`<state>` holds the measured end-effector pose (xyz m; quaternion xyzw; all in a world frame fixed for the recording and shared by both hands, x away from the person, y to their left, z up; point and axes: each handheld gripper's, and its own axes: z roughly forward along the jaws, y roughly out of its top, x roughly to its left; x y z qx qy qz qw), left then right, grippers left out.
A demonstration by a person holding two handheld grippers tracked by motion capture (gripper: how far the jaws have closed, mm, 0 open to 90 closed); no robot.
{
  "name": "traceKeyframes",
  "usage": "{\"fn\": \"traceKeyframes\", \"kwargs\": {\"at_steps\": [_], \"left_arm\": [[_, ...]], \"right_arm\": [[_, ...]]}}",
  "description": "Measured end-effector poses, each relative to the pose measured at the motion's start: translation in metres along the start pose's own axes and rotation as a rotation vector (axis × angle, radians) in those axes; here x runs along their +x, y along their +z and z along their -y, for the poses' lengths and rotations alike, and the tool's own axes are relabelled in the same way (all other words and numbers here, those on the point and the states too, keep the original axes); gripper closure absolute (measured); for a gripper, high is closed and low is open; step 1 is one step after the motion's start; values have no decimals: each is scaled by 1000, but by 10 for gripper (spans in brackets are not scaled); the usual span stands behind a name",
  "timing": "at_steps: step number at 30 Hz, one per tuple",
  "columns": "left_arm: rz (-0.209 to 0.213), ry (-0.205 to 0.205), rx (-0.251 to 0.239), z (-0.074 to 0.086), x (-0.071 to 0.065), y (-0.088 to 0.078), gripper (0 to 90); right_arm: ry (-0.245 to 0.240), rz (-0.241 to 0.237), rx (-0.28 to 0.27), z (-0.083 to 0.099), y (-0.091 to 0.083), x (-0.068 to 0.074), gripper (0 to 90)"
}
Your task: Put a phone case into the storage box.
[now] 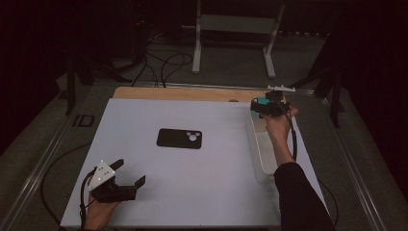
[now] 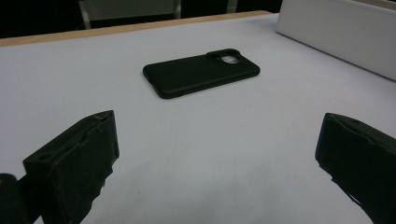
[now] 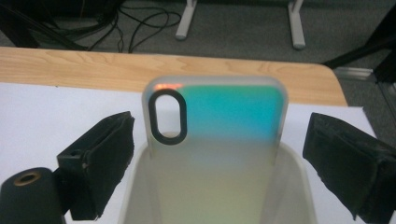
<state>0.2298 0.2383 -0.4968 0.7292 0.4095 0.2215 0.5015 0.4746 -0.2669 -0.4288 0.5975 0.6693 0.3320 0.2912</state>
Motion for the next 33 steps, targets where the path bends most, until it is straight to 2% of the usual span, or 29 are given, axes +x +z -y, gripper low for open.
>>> {"fn": "traceKeyframes", "kwargs": {"at_steps": [8, 9, 12, 13, 14, 15, 19, 20, 25, 28, 29, 33], "left_arm": [[-4, -1, -5, 0, 0, -1, 1], [-5, -2, -6, 0, 0, -1, 2], [-6, -2, -7, 0, 0, -1, 2], [-6, 0, -7, 0, 0, -1, 2], [-6, 0, -7, 0, 0, -1, 2], [-6, -1, -7, 0, 0, -1, 2], [-7, -5, -11, 0, 0, -2, 2], [-8, -6, -11, 0, 0, -2, 2], [-9, -8, -14, -1, 1, -2, 2], [-10, -10, -14, 0, 1, -2, 2], [-11, -10, -15, 0, 1, -2, 2], [-11, -11, -15, -1, 1, -2, 2]], "right_arm": [[-10, -25, -38, -3, -14, -2, 88], [7, -84, -72, -1, -26, -2, 88], [-2, -111, -84, 1, -33, -1, 88], [-11, -141, -98, 4, -41, 1, 88], [-11, -141, -98, 4, -41, 1, 88], [-26, -167, -110, 8, -49, 4, 88], [-48, -200, -124, 13, -59, 9, 88], [-84, -240, -151, 24, -74, 17, 91], [-107, -305, -202, 47, -98, 27, 91], [-131, -306, -221, 56, -107, 31, 91], [-145, -319, -230, 65, -114, 33, 91], [-162, -338, -234, 80, -122, 34, 91]]}}
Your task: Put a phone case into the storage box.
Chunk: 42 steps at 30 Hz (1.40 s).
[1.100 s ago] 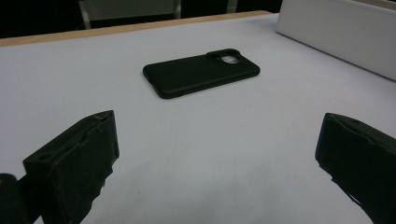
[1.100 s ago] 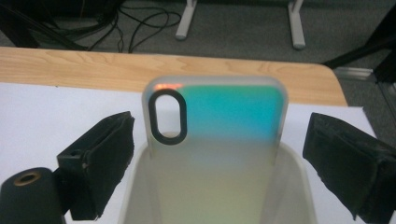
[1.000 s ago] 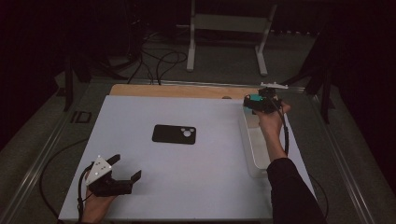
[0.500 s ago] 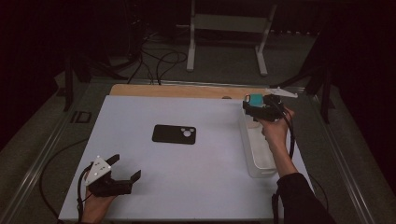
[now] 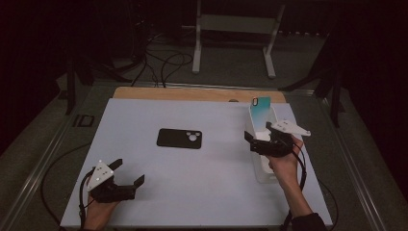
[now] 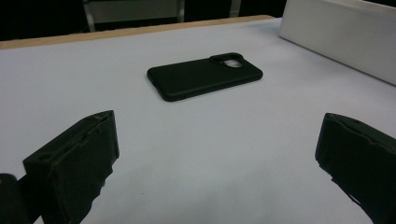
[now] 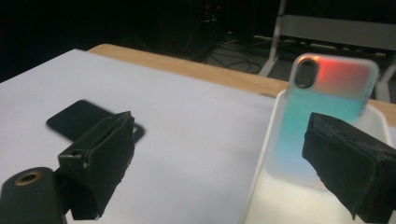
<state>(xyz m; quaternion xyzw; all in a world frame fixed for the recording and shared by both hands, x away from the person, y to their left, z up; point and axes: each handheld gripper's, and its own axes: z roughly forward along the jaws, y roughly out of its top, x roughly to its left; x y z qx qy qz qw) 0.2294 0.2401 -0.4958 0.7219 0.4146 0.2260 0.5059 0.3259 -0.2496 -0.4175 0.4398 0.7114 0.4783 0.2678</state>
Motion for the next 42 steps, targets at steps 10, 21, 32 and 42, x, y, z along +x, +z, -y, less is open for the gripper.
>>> {"fn": "traceKeyframes", "kwargs": {"at_steps": [10, 21, 32, 42], "left_arm": [[-2, -1, 1, 0, 0, 0, 2], [-8, -8, -7, -1, 1, 0, 2], [-11, 12, -17, -4, -1, -2, 2], [-3, 46, -43, -33, -2, 3, 2]], "right_arm": [[-12, -26, -43, 20, -20, 12, 91], [-48, -85, -111, 51, -36, 19, 91], [-42, -81, -137, 77, -50, 17, 90], [-31, -67, -139, 82, -50, 13, 91]]}}
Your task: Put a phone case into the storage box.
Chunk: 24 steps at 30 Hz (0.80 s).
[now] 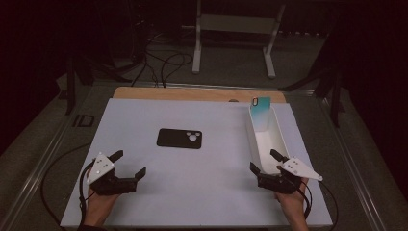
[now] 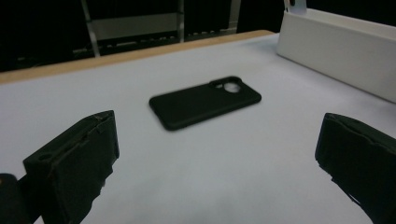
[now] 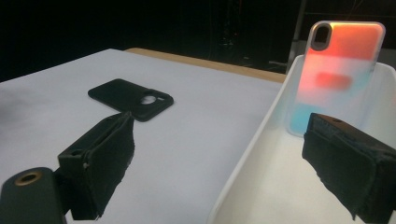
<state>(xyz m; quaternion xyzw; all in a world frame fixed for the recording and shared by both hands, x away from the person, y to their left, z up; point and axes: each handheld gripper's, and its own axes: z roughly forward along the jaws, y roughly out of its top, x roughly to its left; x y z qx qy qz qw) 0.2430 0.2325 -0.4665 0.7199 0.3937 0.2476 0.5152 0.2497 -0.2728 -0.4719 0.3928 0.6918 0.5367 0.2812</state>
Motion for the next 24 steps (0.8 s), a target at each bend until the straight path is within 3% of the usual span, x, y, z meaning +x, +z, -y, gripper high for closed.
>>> {"fn": "traceKeyframes", "kwargs": {"at_steps": [7, 13, 20, 21, 24], "left_arm": [[9, 5, -24, -31, 4, 12, 19], [32, 14, 3, -54, 7, 30, 48], [40, 24, 39, -68, 9, 56, 78], [40, 25, 58, -72, 11, 67, 78], [24, 29, 78, -76, 14, 82, 112]], "right_arm": [[14, 30, -14, 1, -1, -2, 91], [4, 29, -17, 0, -2, -1, 91], [10, 35, -23, 0, -2, -4, 91], [10, 35, -23, 0, -2, -4, 91], [16, 33, -24, 0, -2, -3, 91]]}}
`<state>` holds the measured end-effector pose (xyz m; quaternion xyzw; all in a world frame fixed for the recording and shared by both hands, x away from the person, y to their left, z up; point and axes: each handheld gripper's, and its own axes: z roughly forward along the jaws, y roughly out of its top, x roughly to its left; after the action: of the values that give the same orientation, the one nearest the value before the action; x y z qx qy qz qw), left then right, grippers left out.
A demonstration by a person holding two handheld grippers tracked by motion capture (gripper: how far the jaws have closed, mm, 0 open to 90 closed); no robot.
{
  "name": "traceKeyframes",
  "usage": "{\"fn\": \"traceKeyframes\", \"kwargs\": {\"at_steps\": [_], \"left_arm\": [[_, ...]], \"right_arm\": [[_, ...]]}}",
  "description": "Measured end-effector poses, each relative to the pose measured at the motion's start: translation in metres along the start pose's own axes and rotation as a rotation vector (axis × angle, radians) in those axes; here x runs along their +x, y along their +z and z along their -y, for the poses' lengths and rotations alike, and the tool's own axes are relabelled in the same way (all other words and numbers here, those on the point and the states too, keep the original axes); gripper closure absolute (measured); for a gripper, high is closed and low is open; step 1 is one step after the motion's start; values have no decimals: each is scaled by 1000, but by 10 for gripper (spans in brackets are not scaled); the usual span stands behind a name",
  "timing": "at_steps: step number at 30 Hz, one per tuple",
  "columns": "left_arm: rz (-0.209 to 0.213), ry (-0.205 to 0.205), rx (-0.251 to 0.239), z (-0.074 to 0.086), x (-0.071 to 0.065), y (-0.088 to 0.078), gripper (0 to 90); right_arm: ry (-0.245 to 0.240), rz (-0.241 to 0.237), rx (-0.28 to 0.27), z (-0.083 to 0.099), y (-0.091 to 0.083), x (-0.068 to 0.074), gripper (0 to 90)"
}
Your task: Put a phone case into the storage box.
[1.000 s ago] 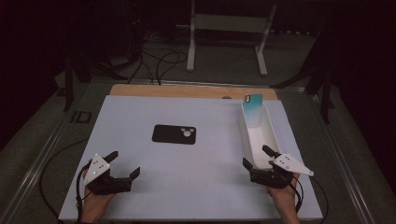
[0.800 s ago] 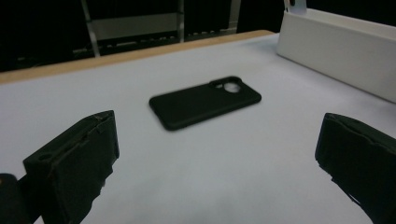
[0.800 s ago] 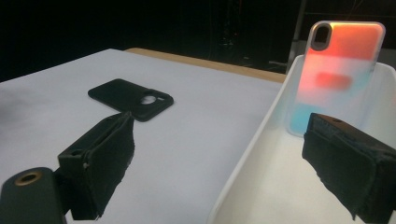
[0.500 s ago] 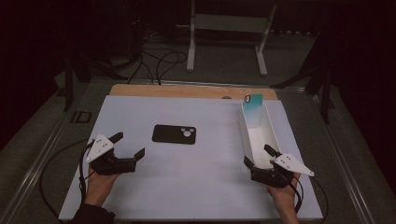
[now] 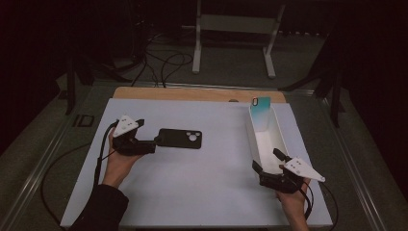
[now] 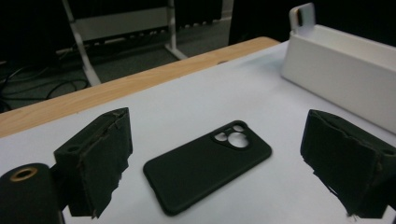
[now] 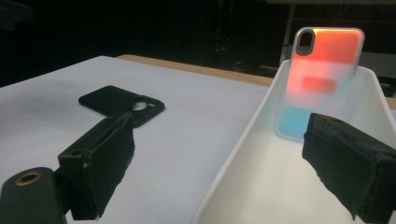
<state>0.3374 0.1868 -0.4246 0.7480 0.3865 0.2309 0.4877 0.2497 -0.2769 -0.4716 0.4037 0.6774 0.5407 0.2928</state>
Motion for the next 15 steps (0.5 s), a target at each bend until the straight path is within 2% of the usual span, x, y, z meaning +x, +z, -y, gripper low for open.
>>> {"fn": "traceKeyframes", "kwargs": {"at_steps": [3, 4, 6, 8, 9, 10, 13, 15], "left_arm": [[-36, 0, 12, -4, 4, 14, 188], [-48, 1, 12, -5, 6, 19, 252], [-33, -7, 17, -7, 10, 29, 386], [-26, -10, 35, -8, 14, 40, 458], [-26, -10, 35, -8, 14, 40, 493], [-25, -17, 54, -9, 17, 52, 493], [-18, -26, 73, -9, 21, 67, 627], [-33, -41, 87, -7, 26, 78, 694]], "right_arm": [[-1, -2, -1, 0, 0, 0, 91], [3, -2, -2, 0, 0, -1, 91], [5, -3, -3, 0, 0, -1, 91], [6, -3, -4, 0, -1, -1, 91], [6, -3, -4, 0, -1, -1, 91], [7, -3, -6, 0, -1, -1, 91], [8, -3, -10, 0, -1, -2, 91], [8, -4, -10, 0, -1, -2, 91]]}}
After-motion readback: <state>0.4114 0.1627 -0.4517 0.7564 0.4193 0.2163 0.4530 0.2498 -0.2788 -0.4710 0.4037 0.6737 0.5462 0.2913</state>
